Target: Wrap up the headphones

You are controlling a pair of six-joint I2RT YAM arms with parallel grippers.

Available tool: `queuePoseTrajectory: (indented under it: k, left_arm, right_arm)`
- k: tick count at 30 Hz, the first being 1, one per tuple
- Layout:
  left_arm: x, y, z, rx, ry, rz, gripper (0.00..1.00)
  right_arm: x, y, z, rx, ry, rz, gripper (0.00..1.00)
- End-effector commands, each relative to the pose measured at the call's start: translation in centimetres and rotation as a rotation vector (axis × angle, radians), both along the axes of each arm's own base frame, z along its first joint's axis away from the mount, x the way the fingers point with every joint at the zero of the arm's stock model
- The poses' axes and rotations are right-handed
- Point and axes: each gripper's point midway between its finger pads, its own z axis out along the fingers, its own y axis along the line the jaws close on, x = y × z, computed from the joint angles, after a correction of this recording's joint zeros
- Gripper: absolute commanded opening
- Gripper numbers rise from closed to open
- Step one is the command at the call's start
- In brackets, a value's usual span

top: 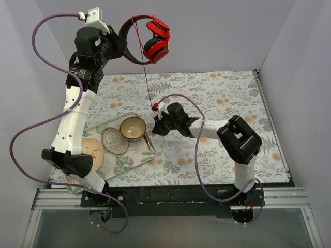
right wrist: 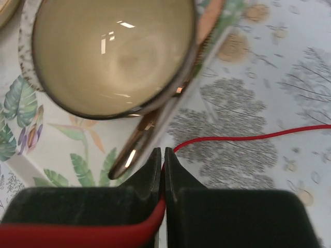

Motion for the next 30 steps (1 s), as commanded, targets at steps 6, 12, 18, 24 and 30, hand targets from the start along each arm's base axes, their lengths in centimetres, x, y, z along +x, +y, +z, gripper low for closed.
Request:
queuePoseTrajectory:
  k: [6,12,18,24,30]
  left_arm:
    - [4.3,9.5,3.5,0.119,-0.266,0.444,0.0]
    - [5.9,12.1,1.7,0.261,-0.304,0.57,0.0]
    - [6.5,12.7,0.8,0.303,-0.303,0.585,0.0]
    - [6.1,12.1,1.0,0.246,-0.276,0.521,0.0]
    - [6.0,12.2,1.8,0.216,-0.28,0.491,0.0]
  right_arm:
    - [-7.6,-1.8,-3.0,-0.383,-0.091,0.127,0.01]
    - [-9.2,-3.2,-1.7,-0.482,-0.141,0.11,0.01]
    - [-9.1,-4.4,-0.5,-0.574,-0.189,0.066,0.01]
    - [-7.9,-6.5,-2.2,-0.704,-0.216,0.014,0.01]
    - [-8.7,-5.6,-3.2,-0.715,-0.178,0.054,0.01]
